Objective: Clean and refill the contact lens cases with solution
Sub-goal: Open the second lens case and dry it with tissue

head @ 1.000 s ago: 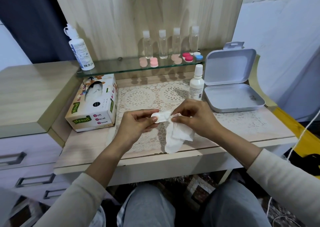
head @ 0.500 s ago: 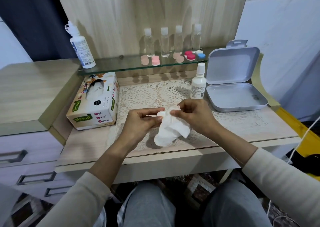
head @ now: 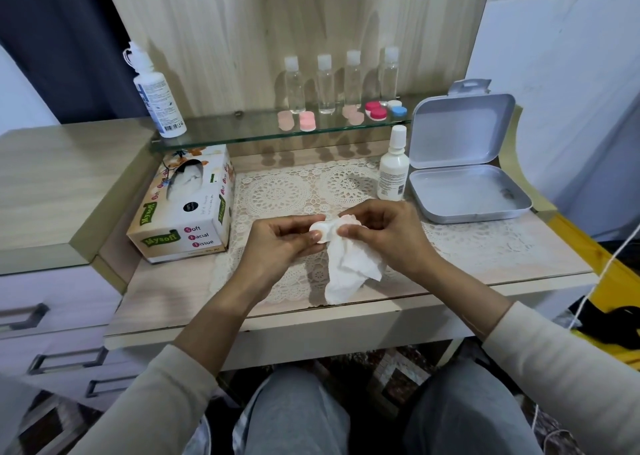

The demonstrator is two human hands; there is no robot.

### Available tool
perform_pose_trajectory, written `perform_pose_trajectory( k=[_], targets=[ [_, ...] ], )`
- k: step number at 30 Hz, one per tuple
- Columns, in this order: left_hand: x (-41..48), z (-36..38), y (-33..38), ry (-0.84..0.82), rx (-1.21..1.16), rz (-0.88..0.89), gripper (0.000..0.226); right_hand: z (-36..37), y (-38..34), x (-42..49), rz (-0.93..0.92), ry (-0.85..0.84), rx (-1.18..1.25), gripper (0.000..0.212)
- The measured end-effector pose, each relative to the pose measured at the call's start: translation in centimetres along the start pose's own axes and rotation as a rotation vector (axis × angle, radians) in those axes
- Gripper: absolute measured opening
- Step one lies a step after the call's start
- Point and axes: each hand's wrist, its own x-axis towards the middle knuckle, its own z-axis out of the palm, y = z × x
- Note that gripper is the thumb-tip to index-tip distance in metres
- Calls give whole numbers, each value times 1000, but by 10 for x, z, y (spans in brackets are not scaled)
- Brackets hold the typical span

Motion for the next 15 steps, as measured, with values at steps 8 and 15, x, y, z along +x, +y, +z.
perform_pose_trajectory(
  k=[8, 15],
  targets=[
    [2, 1, -3, 6, 12, 8, 26, -6, 0, 0, 9, -93, -6, 23],
    [2, 6, -8, -14, 118, 38, 28, 2, 3, 1, 37, 40, -86, 29]
  ],
)
